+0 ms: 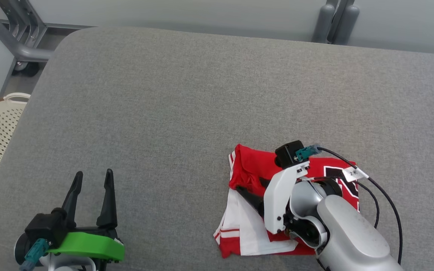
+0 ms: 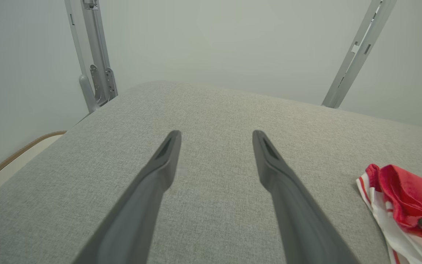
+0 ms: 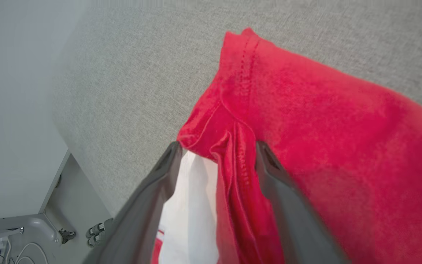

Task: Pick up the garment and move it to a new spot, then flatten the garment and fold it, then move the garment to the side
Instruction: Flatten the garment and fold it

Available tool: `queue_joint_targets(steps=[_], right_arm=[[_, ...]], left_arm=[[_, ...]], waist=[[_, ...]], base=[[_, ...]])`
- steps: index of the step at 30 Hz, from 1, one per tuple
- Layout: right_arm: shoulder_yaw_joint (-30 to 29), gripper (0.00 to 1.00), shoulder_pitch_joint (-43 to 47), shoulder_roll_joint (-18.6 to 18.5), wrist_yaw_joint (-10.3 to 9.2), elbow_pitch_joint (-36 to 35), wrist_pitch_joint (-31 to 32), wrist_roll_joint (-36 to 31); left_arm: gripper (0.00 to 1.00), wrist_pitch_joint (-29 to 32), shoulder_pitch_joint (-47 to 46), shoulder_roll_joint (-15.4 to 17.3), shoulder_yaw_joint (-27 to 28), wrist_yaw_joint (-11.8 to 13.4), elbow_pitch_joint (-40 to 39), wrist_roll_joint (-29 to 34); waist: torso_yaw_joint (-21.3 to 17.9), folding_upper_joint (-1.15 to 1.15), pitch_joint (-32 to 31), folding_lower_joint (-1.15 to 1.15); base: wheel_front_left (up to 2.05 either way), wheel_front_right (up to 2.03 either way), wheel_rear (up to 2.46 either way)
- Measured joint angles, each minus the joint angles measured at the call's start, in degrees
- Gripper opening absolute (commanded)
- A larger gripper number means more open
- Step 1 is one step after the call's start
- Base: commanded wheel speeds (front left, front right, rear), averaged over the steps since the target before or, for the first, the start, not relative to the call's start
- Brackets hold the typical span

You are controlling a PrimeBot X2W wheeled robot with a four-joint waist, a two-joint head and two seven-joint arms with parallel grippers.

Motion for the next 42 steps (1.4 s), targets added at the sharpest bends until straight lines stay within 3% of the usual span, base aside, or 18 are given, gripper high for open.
queue_joint_targets(steps=[7,15,21,22,24,25,34,42], right_arm=[[-2.54,1.0,-0.63,0.05,0.0,-4.22,-2.59,2.4],[-13.33,1.0,3.57,-0.04,0.0,-13.01,-4.03,-9.11],[-13.62,1.0,9.2,-3.2,0.05,-17.78,-7.64,-17.38],[-13.88,0.85,10.34,-3.5,-0.02,-17.67,-8.1,-18.28],[-13.57,0.35,12.29,-4.57,0.02,-17.4,-9.42,-20.03],[-13.23,0.0,12.91,-4.76,-0.01,-17.14,-9.8,-20.56],[-8.37,0.0,14.84,-5.16,0.02,-13.07,-14.94,-22.15],[-3.35,0.0,14.68,-4.33,0.02,-8.89,-13.28,-23.1]], left_arm=[[1.0,0.0,0.01,-0.12,1.04,0.0,-0.12,0.03],[1.0,0.0,0.3,-0.45,1.49,0.0,-0.75,0.27],[1.0,0.0,0.53,-0.64,1.41,0.0,-0.75,0.29],[1.0,0.0,0.54,-0.66,1.34,0.0,-0.77,0.29],[1.0,0.0,0.53,-0.71,1.16,0.0,-0.78,0.3],[1.0,0.0,0.53,-0.71,1.13,0.0,-0.83,0.31],[1.0,0.0,0.55,-0.81,0.84,0.0,-0.97,0.47],[1.0,0.0,0.94,-0.85,0.78,0.0,-0.81,0.45]], waist=[[-1.01,0.0,-0.38,0.0],[-2.88,0.0,-1.11,0.0],[-4.0,0.0,-1.49,0.0],[-4.13,0.0,-1.51,0.0],[-4.26,0.0,-1.6,0.0],[-4.3,0.0,-1.62,0.0],[-3.98,0.0,-1.59,0.0],[-3.02,0.0,-1.76,0.0]], base=[[0.0,0.0,0.0],[0.0,0.0,0.0],[0.0,0.0,0.0],[0.0,0.0,0.0],[0.0,0.0,0.0],[0.0,0.0,0.0],[0.0,0.0,0.0],[0.0,0.0,0.0]])
